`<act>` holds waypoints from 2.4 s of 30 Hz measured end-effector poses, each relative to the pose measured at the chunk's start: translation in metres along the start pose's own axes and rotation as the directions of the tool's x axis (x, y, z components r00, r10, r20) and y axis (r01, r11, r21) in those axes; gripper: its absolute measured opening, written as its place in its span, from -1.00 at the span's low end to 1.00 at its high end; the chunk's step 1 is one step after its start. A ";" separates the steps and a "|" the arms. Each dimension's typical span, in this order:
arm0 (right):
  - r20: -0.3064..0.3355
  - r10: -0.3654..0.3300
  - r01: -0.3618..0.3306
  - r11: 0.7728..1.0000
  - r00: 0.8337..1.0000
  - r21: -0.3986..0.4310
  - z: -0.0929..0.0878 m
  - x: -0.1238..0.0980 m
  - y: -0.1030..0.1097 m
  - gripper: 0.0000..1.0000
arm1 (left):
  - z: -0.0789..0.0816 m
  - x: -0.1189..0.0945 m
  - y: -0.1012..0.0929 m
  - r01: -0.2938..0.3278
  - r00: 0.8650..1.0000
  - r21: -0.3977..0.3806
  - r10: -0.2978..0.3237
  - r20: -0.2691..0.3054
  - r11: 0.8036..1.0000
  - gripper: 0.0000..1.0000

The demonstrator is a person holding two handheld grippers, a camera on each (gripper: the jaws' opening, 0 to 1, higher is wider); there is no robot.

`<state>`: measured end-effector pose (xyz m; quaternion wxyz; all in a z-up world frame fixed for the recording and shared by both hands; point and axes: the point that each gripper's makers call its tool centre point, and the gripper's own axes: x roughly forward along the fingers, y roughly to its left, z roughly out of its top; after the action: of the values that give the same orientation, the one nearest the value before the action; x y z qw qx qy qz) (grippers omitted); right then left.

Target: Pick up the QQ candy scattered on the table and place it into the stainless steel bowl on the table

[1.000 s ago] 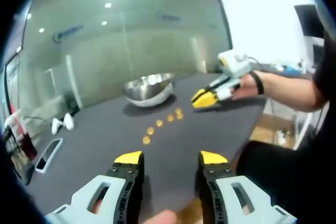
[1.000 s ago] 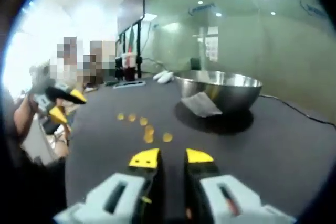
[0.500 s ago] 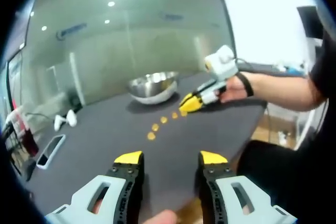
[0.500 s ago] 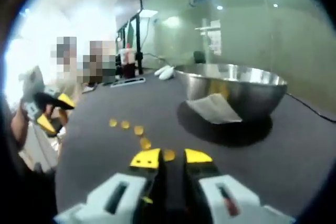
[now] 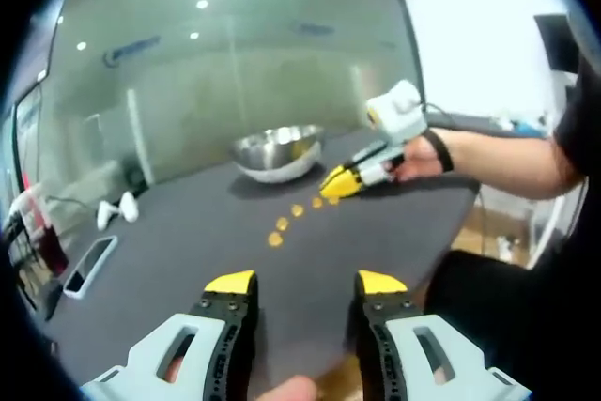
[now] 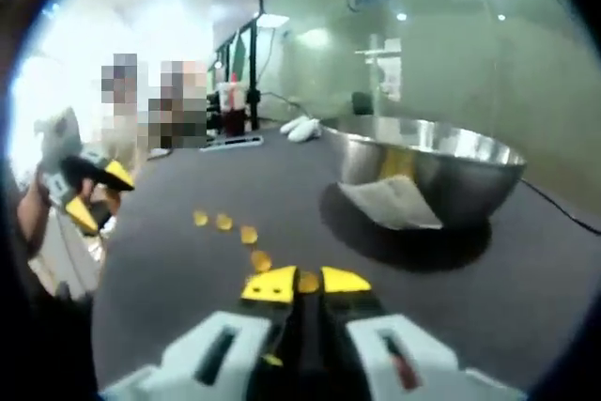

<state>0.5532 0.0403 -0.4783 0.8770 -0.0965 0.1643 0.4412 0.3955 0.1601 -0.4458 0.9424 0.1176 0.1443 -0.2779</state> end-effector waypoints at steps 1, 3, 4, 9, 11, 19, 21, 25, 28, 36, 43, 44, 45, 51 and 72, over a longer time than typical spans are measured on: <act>0.009 -0.004 0.004 1.000 1.000 0.007 0.002 -0.002 0.001 -0.81 | 0.000 0.000 0.000 0.000 1.000 0.000 0.000 -0.001 1.000 -0.15; 0.036 -0.009 0.008 1.000 0.999 0.025 0.008 -0.006 0.001 -0.81 | 0.000 0.001 0.000 -0.001 1.000 0.002 0.001 -0.003 1.000 -0.15; 0.051 -0.010 0.008 0.999 0.999 0.034 0.012 -0.009 0.002 -0.81 | 0.000 0.000 0.000 -0.001 1.000 0.002 0.001 -0.003 1.000 -0.15; 0.125 -0.035 0.030 0.999 0.992 0.039 0.039 -0.028 0.004 -0.82 | 0.002 -0.001 0.001 -0.004 1.000 0.001 0.004 0.001 1.000 -0.15; 0.179 -0.039 0.029 0.998 0.983 0.055 0.056 -0.037 0.008 -0.82 | 0.003 -0.002 0.000 0.000 1.000 -0.009 0.000 0.005 1.000 -0.15; 0.291 -0.195 0.197 0.980 0.937 0.022 0.104 -0.056 -0.019 -0.82 | 0.006 0.000 -0.008 0.020 1.000 0.003 -0.020 0.008 1.000 -0.15; 0.308 -0.237 0.246 0.969 0.921 0.010 0.115 -0.058 -0.028 -0.82 | 0.007 -0.001 -0.008 0.020 1.000 0.000 -0.020 0.011 1.000 -0.15; 0.319 -0.264 0.276 0.961 0.910 0.008 0.130 -0.049 -0.040 -0.82 | 0.006 -0.003 -0.007 0.012 1.000 -0.001 -0.012 0.009 1.000 -0.15; 0.299 -0.289 0.302 0.953 0.909 0.001 0.131 -0.042 -0.051 -0.82 | 0.007 -0.004 -0.008 0.014 1.000 0.001 -0.014 0.010 1.000 -0.15; 0.282 -0.286 0.281 0.958 0.916 0.058 0.128 -0.030 -0.057 -0.82 | 0.007 -0.010 -0.005 0.024 0.999 -0.047 -0.022 0.029 0.999 -0.15; 0.232 -0.293 0.275 0.956 0.928 0.105 0.109 -0.022 -0.062 -0.65 | 0.004 -0.007 -0.005 0.034 0.999 -0.044 -0.033 0.026 0.998 -0.15; 0.234 -0.280 0.259 0.959 0.931 0.117 0.108 -0.021 -0.060 -0.54 | 0.005 -0.006 -0.006 0.039 0.999 -0.041 -0.038 0.029 0.998 -0.15; 0.232 -0.274 0.252 0.960 0.933 0.120 0.107 -0.020 -0.059 -0.54 | 0.005 -0.006 -0.007 0.042 0.999 -0.040 -0.040 0.030 0.998 -0.15; 0.230 -0.287 0.269 0.957 0.930 0.107 0.107 -0.024 -0.066 -0.58 | 0.005 -0.004 -0.006 0.043 0.999 -0.039 -0.042 0.023 0.998 -0.15; 0.270 0.002 -0.016 0.999 0.963 0.048 0.056 -0.084 0.002 -0.61 | 0.008 -0.006 -0.010 0.039 0.999 -0.040 -0.038 0.039 0.998 -0.15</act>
<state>0.5160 -0.0028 -0.3953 0.8913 -0.0127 0.0546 0.4500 0.3870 0.1524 -0.4380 0.9417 0.0901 0.1341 -0.2951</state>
